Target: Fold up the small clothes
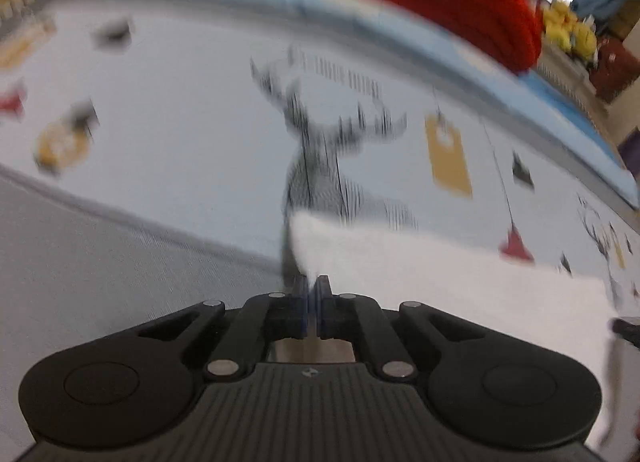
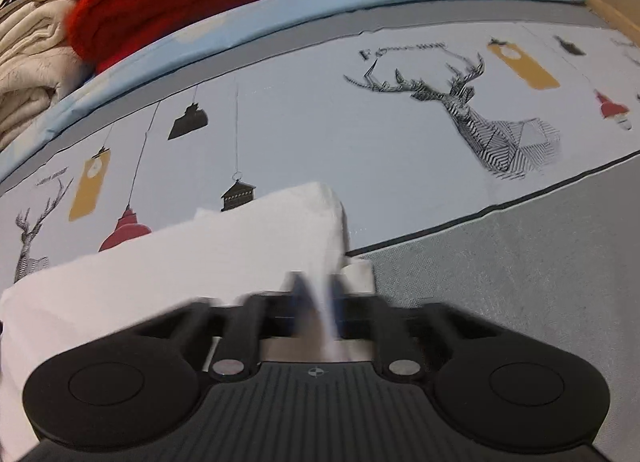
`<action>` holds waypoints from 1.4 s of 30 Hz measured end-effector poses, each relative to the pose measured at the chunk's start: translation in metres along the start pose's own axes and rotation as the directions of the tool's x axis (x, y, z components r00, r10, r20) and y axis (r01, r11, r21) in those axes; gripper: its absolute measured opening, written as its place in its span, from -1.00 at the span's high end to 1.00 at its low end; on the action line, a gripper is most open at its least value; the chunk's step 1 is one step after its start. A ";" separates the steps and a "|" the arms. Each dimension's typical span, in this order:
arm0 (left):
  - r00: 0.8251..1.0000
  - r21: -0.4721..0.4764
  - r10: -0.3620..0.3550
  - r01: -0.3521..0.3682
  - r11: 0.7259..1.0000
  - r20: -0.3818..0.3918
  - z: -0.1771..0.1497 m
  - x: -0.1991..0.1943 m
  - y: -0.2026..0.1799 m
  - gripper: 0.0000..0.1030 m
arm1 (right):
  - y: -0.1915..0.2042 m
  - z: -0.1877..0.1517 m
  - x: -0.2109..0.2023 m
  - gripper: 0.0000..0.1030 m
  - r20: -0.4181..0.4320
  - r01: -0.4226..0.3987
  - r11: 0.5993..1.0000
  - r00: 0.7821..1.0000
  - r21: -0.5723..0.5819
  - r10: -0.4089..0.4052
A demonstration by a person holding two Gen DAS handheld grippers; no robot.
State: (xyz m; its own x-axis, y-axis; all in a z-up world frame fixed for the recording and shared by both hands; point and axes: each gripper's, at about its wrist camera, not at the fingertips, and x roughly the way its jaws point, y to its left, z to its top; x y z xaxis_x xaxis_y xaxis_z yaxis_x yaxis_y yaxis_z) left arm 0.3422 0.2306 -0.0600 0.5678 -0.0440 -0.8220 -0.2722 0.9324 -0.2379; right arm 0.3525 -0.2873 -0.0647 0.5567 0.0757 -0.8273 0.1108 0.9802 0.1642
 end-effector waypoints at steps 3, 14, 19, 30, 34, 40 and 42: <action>0.996 0.015 -0.028 0.027 1.000 0.081 0.003 -0.012 -0.004 0.93 | -0.005 0.005 -0.017 0.89 0.106 0.000 0.998 0.994 0.062 -0.006; 0.961 0.061 -0.091 0.111 0.992 -0.261 -0.040 -0.022 0.010 0.27 | -0.022 -0.020 -0.025 0.14 -0.064 0.004 0.998 0.998 0.059 0.000; 0.934 0.234 -0.071 0.161 0.959 -0.350 -0.081 -0.044 0.005 0.27 | -0.030 -0.048 -0.035 0.14 -0.167 -0.020 1.000 0.986 0.005 0.021; 0.944 0.409 0.001 0.142 0.901 -0.330 -0.117 -0.087 0.012 0.92 | -0.046 -0.089 -0.075 0.94 -0.239 -0.059 0.998 0.970 -0.022 0.052; 0.951 0.438 -0.006 0.148 0.887 -0.309 -0.121 -0.107 0.013 0.90 | -0.054 -0.078 -0.104 0.94 -0.177 -0.093 0.995 0.979 0.025 0.096; 0.960 0.280 0.011 0.071 0.958 -0.281 -0.122 -0.093 0.030 0.23 | -0.047 -0.108 -0.087 0.63 -0.257 0.059 0.998 0.964 -0.036 -0.067; 0.970 0.173 -0.072 0.114 0.978 -0.232 -0.111 -0.101 0.038 0.01 | -0.042 -0.104 -0.093 0.60 -0.181 0.083 0.997 0.980 -0.008 -0.083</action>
State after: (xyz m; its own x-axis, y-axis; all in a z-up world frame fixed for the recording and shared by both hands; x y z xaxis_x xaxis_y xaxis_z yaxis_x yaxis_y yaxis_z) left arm 0.1878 0.2307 -0.0436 0.3906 -0.1931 -0.9001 -0.0670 0.9692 -0.2370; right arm 0.2108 -0.3162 -0.0506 0.3874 0.0261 -0.9215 0.1499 0.9845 0.0909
